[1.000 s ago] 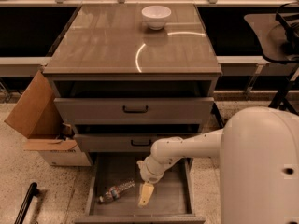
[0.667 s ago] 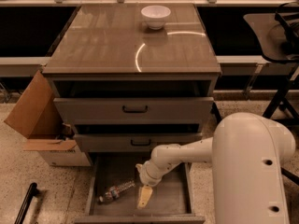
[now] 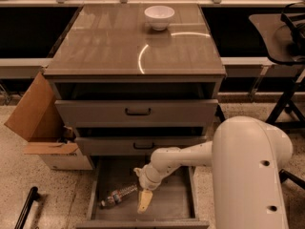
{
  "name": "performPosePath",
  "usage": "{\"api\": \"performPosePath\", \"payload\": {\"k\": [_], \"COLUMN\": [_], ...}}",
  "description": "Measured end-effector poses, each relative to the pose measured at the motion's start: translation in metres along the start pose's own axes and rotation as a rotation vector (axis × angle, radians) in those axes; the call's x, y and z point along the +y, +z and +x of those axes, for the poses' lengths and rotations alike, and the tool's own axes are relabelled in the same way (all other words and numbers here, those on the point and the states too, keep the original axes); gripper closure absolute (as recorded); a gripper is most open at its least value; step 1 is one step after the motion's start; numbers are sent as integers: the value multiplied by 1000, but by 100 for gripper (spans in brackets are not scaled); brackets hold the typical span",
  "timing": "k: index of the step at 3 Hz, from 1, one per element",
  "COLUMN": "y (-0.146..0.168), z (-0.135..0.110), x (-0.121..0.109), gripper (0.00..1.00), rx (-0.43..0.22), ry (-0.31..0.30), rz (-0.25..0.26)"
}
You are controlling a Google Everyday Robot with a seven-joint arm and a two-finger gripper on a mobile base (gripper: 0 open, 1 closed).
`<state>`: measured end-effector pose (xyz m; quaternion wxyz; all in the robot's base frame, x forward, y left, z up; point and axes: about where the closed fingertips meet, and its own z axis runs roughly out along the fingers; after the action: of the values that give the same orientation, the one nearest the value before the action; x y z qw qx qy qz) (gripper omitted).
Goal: Pick water bottle from bottom drawer and place on counter
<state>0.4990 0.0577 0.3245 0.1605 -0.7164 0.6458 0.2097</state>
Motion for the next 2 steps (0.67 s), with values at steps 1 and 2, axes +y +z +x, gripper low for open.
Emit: {"api": "performPosePath", "payload": {"k": [1, 2], "y": [30, 69], "z": [-8, -16], "x": [-17, -30], "gripper": [0, 0], "rx": [-44, -89], "ry": [-93, -188], "rz": [3, -3]}}
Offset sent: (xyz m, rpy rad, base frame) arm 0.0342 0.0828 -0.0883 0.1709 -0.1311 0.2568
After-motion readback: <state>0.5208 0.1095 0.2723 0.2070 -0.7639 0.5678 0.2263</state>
